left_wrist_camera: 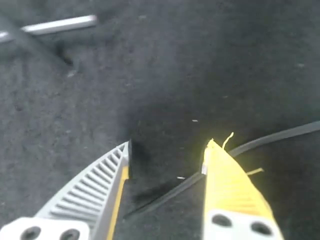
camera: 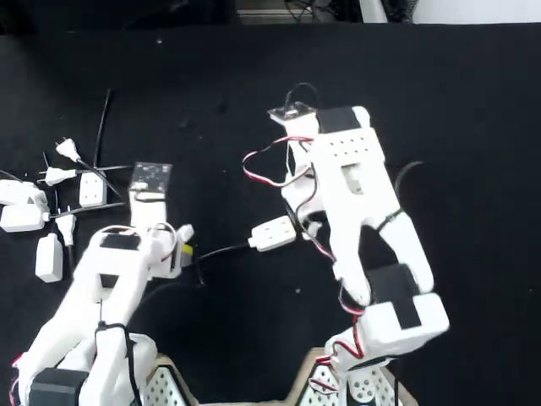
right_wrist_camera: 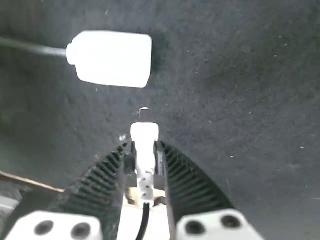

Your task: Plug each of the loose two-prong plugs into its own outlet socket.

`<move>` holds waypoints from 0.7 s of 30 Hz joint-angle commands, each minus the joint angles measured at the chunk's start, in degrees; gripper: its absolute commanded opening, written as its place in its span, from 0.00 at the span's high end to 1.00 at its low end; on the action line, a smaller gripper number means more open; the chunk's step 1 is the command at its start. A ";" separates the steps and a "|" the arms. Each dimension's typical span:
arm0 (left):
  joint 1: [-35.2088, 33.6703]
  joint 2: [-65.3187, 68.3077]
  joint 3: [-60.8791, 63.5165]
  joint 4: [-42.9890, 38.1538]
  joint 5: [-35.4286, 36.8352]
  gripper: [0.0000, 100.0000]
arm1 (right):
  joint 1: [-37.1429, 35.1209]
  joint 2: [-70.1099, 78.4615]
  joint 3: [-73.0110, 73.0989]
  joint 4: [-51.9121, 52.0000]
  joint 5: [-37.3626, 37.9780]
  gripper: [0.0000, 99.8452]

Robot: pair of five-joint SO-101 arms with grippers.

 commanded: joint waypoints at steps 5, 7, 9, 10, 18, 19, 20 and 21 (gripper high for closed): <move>3.47 -0.18 -0.31 -0.62 -0.53 0.76 | -6.95 3.38 -8.40 0.79 -8.97 0.99; 3.47 -0.18 -0.31 -0.62 -0.35 0.76 | -8.26 4.44 -9.01 0.70 -9.93 0.99; 3.47 -0.18 -0.31 -0.62 -0.35 0.76 | -9.58 6.02 -9.01 0.79 -10.11 0.99; 3.47 -0.18 -0.31 -0.62 -0.35 0.76 | -10.20 6.99 -9.01 0.79 -10.11 0.99; 3.56 -0.09 -0.31 -0.62 -0.35 0.76 | -9.32 12.70 -13.32 2.37 -9.67 0.99; 3.56 -0.09 -0.31 -0.62 -0.35 0.76 | -9.14 12.79 -13.76 2.37 -9.67 0.99; 3.56 -0.09 -0.31 -0.62 -0.35 0.76 | -8.97 12.79 -13.93 2.37 -9.67 0.99; 3.56 -0.09 -0.31 -0.62 -0.35 0.76 | -8.97 12.79 -14.02 2.37 -9.67 0.99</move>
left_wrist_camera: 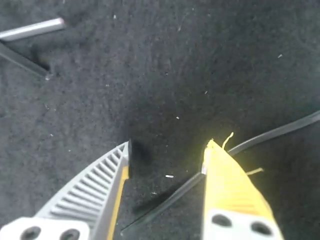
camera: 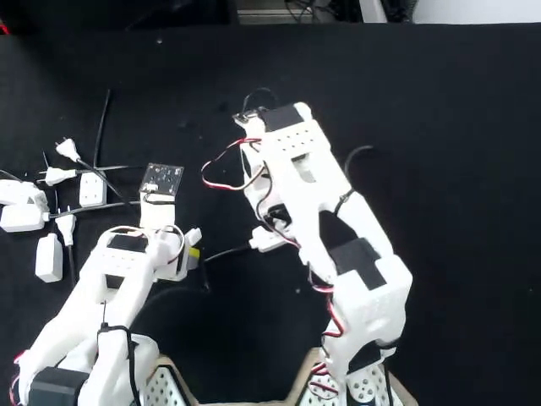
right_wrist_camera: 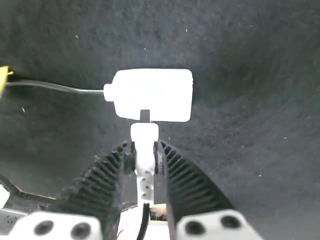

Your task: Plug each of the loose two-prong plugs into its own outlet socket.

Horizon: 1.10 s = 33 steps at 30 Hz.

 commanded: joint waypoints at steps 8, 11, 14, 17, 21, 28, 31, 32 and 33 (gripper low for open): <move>1.10 -0.09 -0.40 -0.62 -0.44 0.76 | 0.79 -0.22 -3.21 1.76 3.25 0.99; 1.10 -0.09 -0.40 -0.62 -0.44 0.76 | 0.79 -0.22 -3.47 1.76 3.78 0.99; 1.10 -0.09 -0.40 -0.62 -0.44 0.76 | 1.49 -0.22 -3.56 1.76 3.87 0.99; 1.10 -0.09 -0.40 -0.62 -0.44 0.76 | 3.34 -0.22 -3.56 1.76 6.15 0.99; 1.10 -0.09 -0.40 -0.62 -0.44 0.76 | 4.31 -0.22 -3.56 1.58 7.56 0.99; 1.10 -0.09 -0.40 -0.62 -0.44 0.76 | 4.48 -0.13 -3.56 1.23 8.44 0.99; 1.10 -0.09 -0.40 -0.62 -0.44 0.76 | 4.66 -0.13 -3.56 1.23 8.70 0.99; 1.10 -0.09 -0.40 -0.62 -0.44 0.76 | 4.92 -0.13 -3.56 1.23 8.70 0.99; 1.10 -0.09 -0.40 -0.62 -0.44 0.76 | 5.01 -0.13 -3.65 1.23 8.79 0.99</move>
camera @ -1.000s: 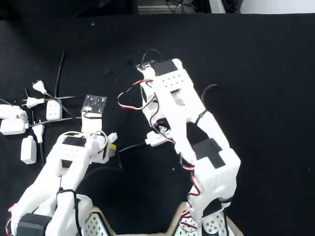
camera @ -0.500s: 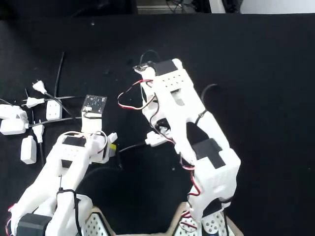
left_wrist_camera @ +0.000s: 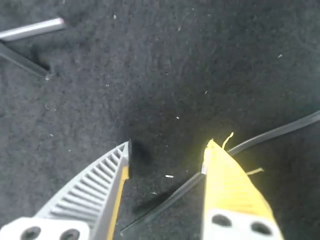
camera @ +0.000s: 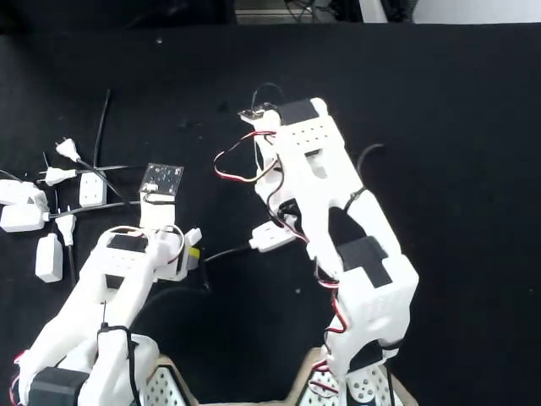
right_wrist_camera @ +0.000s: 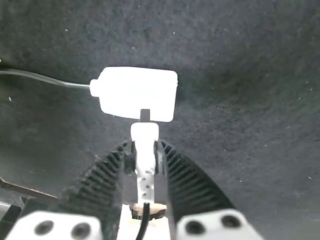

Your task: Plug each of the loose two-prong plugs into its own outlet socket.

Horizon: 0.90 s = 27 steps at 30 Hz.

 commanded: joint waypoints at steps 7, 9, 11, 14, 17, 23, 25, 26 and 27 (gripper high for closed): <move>1.10 -0.09 -0.40 -0.62 -0.44 0.76 | 1.85 1.45 -3.82 0.53 3.16 0.99; 1.10 -0.09 -0.40 -0.62 -0.44 0.76 | 1.93 3.56 -5.58 0.62 3.16 0.99; 1.10 -0.09 -0.40 -0.62 -0.44 0.76 | 1.93 6.02 -7.96 1.05 3.08 0.99; 1.10 -0.09 -0.40 -0.62 -0.44 0.76 | 1.93 8.92 -10.59 1.85 2.81 0.99; 1.10 -0.09 -0.40 -0.62 -0.44 0.76 | 1.93 9.54 -10.68 2.02 2.73 0.99; 1.10 -0.09 -0.40 -0.62 -0.53 0.76 | 1.93 8.40 -6.90 2.11 0.70 0.99; 1.10 -0.09 -0.40 -0.62 -0.53 0.76 | 2.02 7.43 -5.67 2.11 0.70 0.99; 1.10 -0.09 -0.40 -0.62 -0.53 0.76 | 2.20 6.90 -5.23 2.11 0.70 0.99; 1.10 -0.09 -0.40 -0.62 -0.53 0.76 | 2.55 6.46 -5.14 2.11 0.70 0.99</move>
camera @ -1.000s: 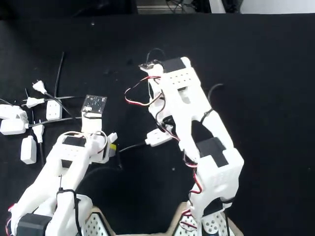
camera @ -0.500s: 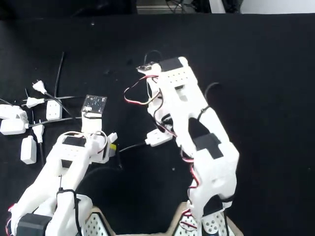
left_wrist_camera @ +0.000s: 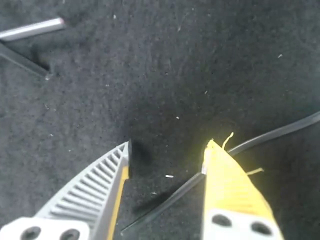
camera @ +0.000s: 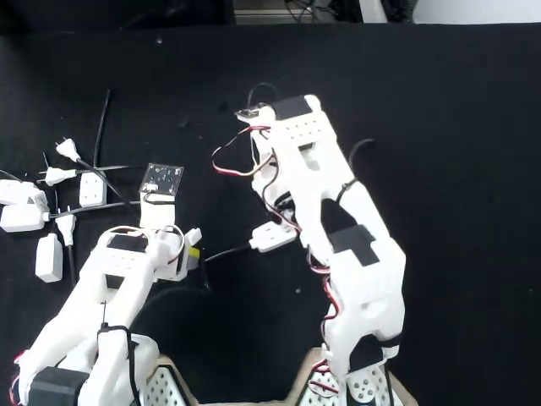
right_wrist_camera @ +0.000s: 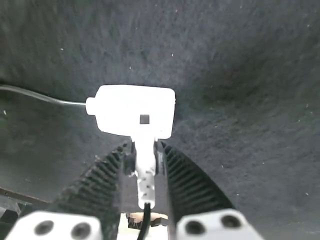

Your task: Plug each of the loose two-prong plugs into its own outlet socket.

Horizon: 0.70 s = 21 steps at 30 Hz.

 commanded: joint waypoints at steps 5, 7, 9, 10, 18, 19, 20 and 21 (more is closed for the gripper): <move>1.10 -0.09 -0.40 -0.62 -0.53 0.76 | 4.66 -3.56 1.01 1.85 -0.44 0.99; 1.10 -0.18 -0.40 -0.62 -0.53 0.76 | 4.75 -3.21 1.01 1.76 -0.35 0.99; 1.10 -0.18 -0.40 -0.62 -0.53 0.76 | 4.40 -2.77 1.01 1.58 -0.44 0.99; 1.10 -0.18 -0.40 -0.62 -0.53 0.76 | 4.13 -2.42 0.66 1.58 -0.53 0.99; 1.10 -0.18 -0.40 -0.62 -0.53 0.76 | 3.69 1.45 -2.07 1.58 -2.20 0.99; 1.10 -0.18 -0.40 -0.62 -0.53 0.76 | 3.69 1.80 -2.07 1.49 -2.37 0.99; 1.10 -0.18 -0.40 -0.62 -0.53 0.76 | 3.60 1.98 -2.07 1.41 -2.55 0.99; 1.10 -0.18 -0.40 -0.62 -0.53 0.76 | 3.43 1.98 -2.07 1.41 -2.55 0.99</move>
